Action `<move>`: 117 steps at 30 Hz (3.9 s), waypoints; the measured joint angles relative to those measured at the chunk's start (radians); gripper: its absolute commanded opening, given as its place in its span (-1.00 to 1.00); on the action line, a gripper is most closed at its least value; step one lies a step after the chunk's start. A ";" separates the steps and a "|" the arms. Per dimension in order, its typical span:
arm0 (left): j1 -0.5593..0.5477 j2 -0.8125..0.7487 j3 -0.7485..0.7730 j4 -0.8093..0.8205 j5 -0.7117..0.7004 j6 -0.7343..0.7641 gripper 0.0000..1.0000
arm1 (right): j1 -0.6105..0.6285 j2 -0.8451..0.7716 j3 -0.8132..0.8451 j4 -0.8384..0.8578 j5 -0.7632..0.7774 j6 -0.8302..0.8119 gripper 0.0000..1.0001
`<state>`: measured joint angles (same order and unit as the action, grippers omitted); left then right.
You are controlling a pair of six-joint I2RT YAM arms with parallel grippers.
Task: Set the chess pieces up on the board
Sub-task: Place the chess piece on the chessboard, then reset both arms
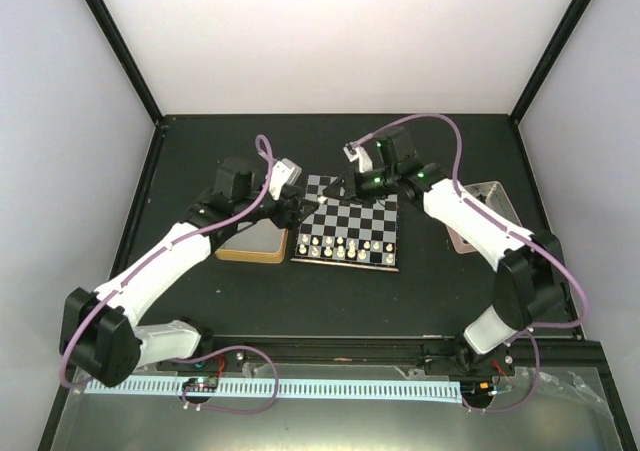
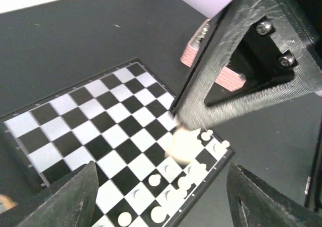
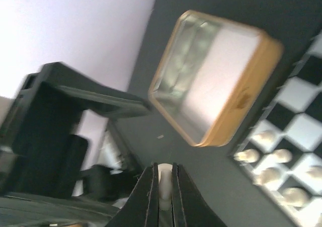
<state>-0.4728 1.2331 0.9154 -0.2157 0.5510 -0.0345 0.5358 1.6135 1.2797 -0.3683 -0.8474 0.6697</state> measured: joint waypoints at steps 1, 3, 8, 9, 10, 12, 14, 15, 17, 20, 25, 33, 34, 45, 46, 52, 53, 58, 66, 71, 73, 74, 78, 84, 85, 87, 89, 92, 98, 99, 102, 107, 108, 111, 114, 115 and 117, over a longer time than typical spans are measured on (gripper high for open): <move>0.000 -0.015 -0.005 0.001 -0.031 -0.014 0.53 | 0.003 -0.019 -0.001 -0.016 0.064 -0.024 -0.98; 0.002 -0.062 -0.024 0.003 -0.089 -0.035 0.61 | 0.011 -0.063 -0.011 -0.053 0.202 -0.076 -0.98; 0.015 -0.239 -0.090 0.010 -0.267 -0.124 0.82 | 0.070 -0.169 -0.098 -0.110 0.522 -0.178 -0.97; 0.017 -0.266 -0.100 0.013 -0.299 -0.143 0.84 | 0.092 -0.183 -0.123 -0.119 0.583 -0.191 -0.97; 0.020 -0.295 -0.113 0.020 -0.330 -0.157 0.85 | 0.111 -0.193 -0.146 -0.126 0.630 -0.197 -0.98; 0.025 -0.351 -0.146 0.039 -0.383 -0.190 0.87 | 0.156 -0.210 -0.204 -0.137 0.719 -0.201 -0.98; 0.027 -0.394 -0.177 0.052 -0.418 -0.217 0.89 | 0.200 -0.223 -0.270 -0.145 0.798 -0.200 -0.98; 0.028 -0.412 -0.191 0.056 -0.431 -0.231 0.89 | 0.218 -0.226 -0.298 -0.150 0.829 -0.197 -0.98; 0.028 -0.440 -0.212 0.061 -0.449 -0.251 0.90 | 0.245 -0.229 -0.348 -0.156 0.885 -0.190 -0.98; 0.028 -0.458 -0.227 0.065 -0.467 -0.274 0.90 | 0.259 -0.230 -0.407 -0.155 0.945 -0.172 -0.98; 0.029 -0.461 -0.232 0.066 -0.484 -0.295 0.91 | 0.261 -0.256 -0.482 -0.145 1.011 -0.143 -0.98; 0.029 -0.461 -0.236 0.066 -0.500 -0.308 0.92 | 0.261 -0.251 -0.509 -0.116 1.047 -0.125 -0.97; 0.029 -0.461 -0.236 0.066 -0.501 -0.310 0.92 | 0.261 -0.244 -0.509 -0.111 1.048 -0.124 -0.97; 0.029 -0.461 -0.236 0.066 -0.504 -0.315 0.93 | 0.261 -0.184 -0.521 -0.076 1.048 -0.120 -0.81; 0.029 -0.461 -0.236 0.067 -0.504 -0.315 0.93 | 0.261 -0.182 -0.521 -0.074 1.048 -0.118 -0.72; 0.029 -0.460 -0.236 0.066 -0.506 -0.318 0.94 | 0.261 -0.178 -0.521 -0.079 1.054 -0.113 -0.33; 0.029 -0.461 -0.236 0.066 -0.507 -0.319 0.94 | 0.261 -0.178 -0.521 -0.082 1.055 -0.109 -0.32; 0.029 -0.461 -0.236 0.058 -0.525 -0.333 0.98 | 0.261 -0.217 -0.520 -0.115 1.061 -0.103 -0.27; 0.029 -0.477 -0.233 -0.008 -0.551 -0.360 0.98 | 0.261 -0.320 -0.482 -0.148 1.064 -0.091 -0.25; 0.029 -0.495 -0.232 -0.025 -0.544 -0.360 0.97 | 0.261 -0.243 -0.481 -0.160 1.032 -0.088 -0.33; 0.029 -0.496 -0.232 -0.025 -0.542 -0.360 0.98 | 0.261 -0.217 -0.481 -0.163 1.020 -0.087 -0.38; 0.029 -0.496 -0.232 -0.025 -0.541 -0.360 0.97 | 0.261 -0.206 -0.481 -0.164 1.015 -0.087 -0.41; 0.029 -0.496 -0.232 -0.028 -0.539 -0.360 0.98 | 0.261 -0.175 -0.481 -0.165 0.999 -0.087 -0.50; 0.029 -0.494 -0.232 -0.031 -0.539 -0.360 0.98 | 0.261 -0.124 -0.474 -0.174 1.001 -0.084 -0.58; 0.029 -0.494 -0.232 -0.031 -0.539 -0.360 0.98 | 0.261 -0.122 -0.474 -0.175 1.002 -0.084 -0.59; 0.029 -0.494 -0.232 -0.031 -0.539 -0.360 0.98 | 0.261 -0.121 -0.473 -0.179 1.004 -0.084 -0.59; 0.029 -0.494 -0.232 -0.031 -0.539 -0.360 0.98 | 0.261 -0.120 -0.471 -0.179 1.006 -0.084 -0.60; 0.029 -0.494 -0.232 -0.031 -0.539 -0.360 0.98 | 0.261 -0.113 -0.463 -0.179 1.007 -0.084 -0.61; 0.029 -0.494 -0.232 -0.031 -0.540 -0.360 0.98 | 0.261 -0.092 -0.456 -0.180 1.015 -0.080 -0.61; 0.029 -0.494 -0.232 -0.031 -0.540 -0.359 0.98 | 0.261 -0.092 -0.455 -0.182 1.018 -0.080 -0.61; 0.029 -0.494 -0.232 -0.032 -0.540 -0.360 0.98 | 0.261 -0.092 -0.451 -0.186 1.024 -0.076 -0.54; 0.029 -0.494 -0.229 -0.042 -0.541 -0.360 0.98 | 0.261 -0.105 -0.442 -0.195 1.020 -0.079 -0.30; 0.029 -0.495 -0.228 -0.047 -0.541 -0.360 0.98 | 0.261 -0.117 -0.441 -0.199 1.019 -0.080 -0.26; 0.029 -0.503 -0.215 -0.072 -0.552 -0.359 0.98 | 0.261 -0.186 -0.440 -0.215 1.019 -0.079 -0.08; 0.029 -0.528 -0.196 -0.096 -0.558 -0.350 0.98 | 0.261 -0.298 -0.439 -0.231 1.032 -0.071 0.10; 0.029 -0.540 -0.189 -0.104 -0.559 -0.344 0.98 | 0.261 -0.347 -0.439 -0.241 1.048 -0.070 0.14; 0.029 -0.568 -0.170 -0.123 -0.563 -0.330 0.98 | 0.261 -0.439 -0.435 -0.260 1.086 -0.062 0.25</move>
<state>-0.4442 0.6651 0.7452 -0.3389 -0.0120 -0.3649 0.7971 1.1744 0.8452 -0.6285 0.2390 0.6079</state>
